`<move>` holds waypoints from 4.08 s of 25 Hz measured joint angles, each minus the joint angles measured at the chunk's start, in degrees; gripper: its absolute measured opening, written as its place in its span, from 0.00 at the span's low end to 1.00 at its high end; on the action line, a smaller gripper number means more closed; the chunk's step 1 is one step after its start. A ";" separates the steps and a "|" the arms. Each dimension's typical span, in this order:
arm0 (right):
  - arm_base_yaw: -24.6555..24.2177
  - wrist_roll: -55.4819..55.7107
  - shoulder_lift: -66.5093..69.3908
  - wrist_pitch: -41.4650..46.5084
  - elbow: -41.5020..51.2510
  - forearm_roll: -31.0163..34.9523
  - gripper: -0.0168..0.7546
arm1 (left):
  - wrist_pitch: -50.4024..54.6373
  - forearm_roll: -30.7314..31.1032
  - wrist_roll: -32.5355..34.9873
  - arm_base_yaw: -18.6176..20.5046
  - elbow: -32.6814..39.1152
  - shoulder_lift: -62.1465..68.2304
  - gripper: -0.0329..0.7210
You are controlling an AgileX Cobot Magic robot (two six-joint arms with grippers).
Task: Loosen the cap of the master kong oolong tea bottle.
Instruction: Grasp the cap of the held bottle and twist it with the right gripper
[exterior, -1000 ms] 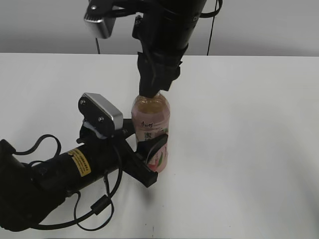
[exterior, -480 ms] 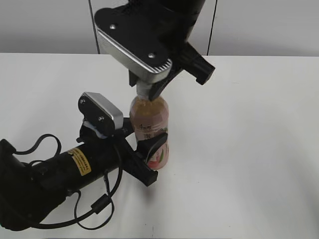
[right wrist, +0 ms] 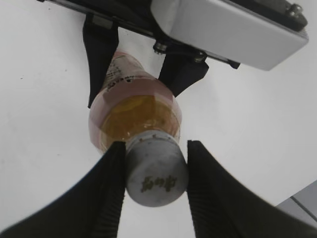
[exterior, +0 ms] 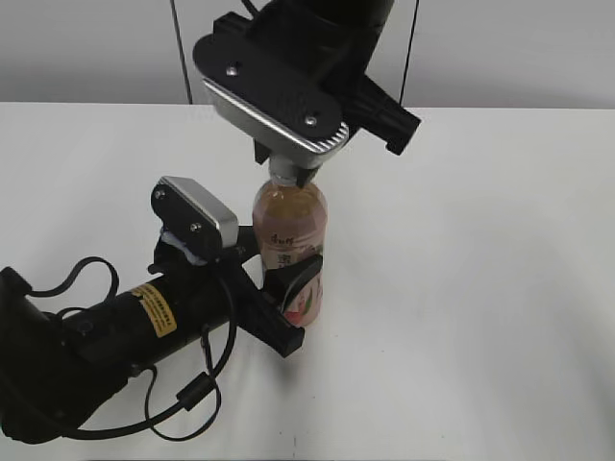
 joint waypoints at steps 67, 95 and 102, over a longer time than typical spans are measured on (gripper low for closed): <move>0.00 139.78 -1.43 -1.08 1.44 -0.06 0.42 | -0.06 0.20 -0.23 0.00 0.03 0.00 0.53; -0.06 52.73 -1.43 -1.15 1.44 2.56 0.38 | -0.25 0.49 -0.18 0.00 0.21 0.00 0.53; -0.06 32.40 -1.43 -0.91 1.44 2.77 0.38 | -0.30 0.56 -0.13 0.00 0.21 0.00 0.53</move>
